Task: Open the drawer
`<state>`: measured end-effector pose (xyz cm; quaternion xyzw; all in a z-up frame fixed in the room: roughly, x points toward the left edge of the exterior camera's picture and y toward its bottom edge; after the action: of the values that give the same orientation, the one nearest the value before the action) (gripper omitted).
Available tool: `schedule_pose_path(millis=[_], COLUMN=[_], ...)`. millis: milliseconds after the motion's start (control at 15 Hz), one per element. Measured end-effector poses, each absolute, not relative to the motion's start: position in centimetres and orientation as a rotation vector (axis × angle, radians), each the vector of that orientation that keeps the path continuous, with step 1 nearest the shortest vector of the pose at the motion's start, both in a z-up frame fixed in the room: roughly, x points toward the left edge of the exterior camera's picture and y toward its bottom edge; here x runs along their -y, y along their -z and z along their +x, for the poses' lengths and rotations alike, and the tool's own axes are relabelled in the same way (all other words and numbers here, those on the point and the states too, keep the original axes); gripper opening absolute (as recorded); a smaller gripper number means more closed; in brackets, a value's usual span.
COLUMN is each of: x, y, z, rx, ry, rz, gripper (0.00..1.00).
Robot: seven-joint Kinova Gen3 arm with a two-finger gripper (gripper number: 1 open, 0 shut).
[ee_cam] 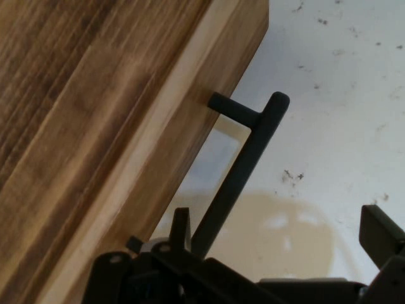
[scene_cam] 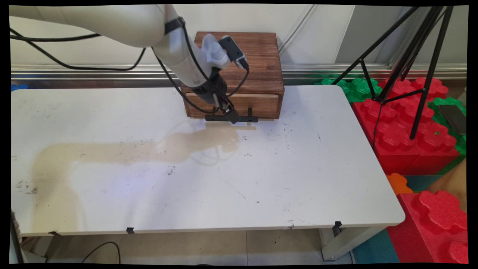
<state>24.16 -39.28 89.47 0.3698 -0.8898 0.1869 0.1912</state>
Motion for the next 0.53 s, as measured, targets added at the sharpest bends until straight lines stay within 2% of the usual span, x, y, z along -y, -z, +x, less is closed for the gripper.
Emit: schedule_pose_path(millis=[533], x=[41.9], y=[-85.9], z=[23.6], rx=[2.525], ry=[-0.497], rz=[1.034], gripper=[1.00])
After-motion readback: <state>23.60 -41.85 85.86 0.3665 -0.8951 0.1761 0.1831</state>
